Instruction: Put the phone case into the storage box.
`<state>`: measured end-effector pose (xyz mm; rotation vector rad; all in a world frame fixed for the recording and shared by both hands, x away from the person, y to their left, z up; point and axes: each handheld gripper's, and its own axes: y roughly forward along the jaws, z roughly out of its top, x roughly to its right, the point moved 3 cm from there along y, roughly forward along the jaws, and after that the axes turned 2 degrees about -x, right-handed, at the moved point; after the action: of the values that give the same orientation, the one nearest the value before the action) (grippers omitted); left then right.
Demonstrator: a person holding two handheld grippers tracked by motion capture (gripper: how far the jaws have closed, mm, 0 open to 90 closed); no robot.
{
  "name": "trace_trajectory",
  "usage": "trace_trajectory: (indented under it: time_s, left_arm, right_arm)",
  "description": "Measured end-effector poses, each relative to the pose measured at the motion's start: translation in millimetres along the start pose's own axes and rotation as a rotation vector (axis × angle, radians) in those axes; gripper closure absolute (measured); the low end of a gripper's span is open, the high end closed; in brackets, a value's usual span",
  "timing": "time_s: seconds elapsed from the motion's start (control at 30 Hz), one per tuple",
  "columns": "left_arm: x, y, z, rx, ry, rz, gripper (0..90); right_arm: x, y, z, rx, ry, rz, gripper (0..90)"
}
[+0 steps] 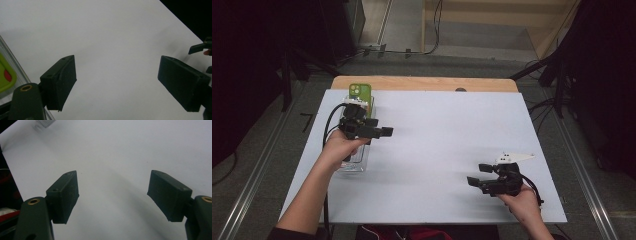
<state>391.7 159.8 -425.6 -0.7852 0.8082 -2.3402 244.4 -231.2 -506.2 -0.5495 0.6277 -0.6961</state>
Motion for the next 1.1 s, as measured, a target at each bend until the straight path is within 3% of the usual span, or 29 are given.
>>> trace_trajectory:
  time_s: [0.37,1.1]
  left_arm:
    - [6.3,-0.1,-15.3,0.013,0.007,-0.025,16.4]
    - [24.5,6.0,-41.9,0.014,0.059,-0.028,16.4]
  right_arm:
    - [0.1,0.5,0.1,0.001,0.0,0.003,22.9]
    - [0.9,0.1,-0.1,-0.003,0.004,0.005,23.0]
